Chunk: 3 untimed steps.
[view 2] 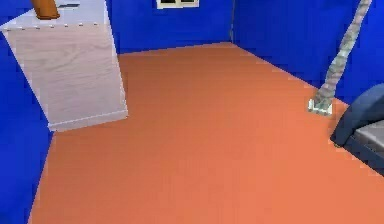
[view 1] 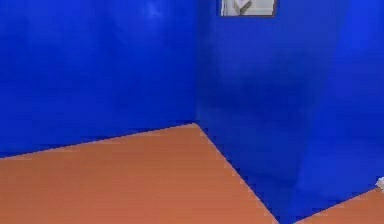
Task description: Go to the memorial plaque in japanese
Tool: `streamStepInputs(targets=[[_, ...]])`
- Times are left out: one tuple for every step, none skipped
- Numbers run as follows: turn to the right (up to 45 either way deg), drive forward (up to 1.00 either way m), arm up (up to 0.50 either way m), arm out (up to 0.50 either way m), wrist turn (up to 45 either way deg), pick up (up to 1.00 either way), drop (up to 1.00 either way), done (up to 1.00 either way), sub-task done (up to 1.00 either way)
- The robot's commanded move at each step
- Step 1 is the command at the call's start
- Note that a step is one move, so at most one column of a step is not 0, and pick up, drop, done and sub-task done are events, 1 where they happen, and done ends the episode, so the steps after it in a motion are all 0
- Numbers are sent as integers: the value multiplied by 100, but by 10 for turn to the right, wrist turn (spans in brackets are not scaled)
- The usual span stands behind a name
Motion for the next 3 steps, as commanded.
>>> streamStepInputs(targets=[[-210,0,0,0,0,0,0,0,0],[0,80,0,0,0,0,0,0,0],[-450,0,0,0,0,0,0,0,0]])
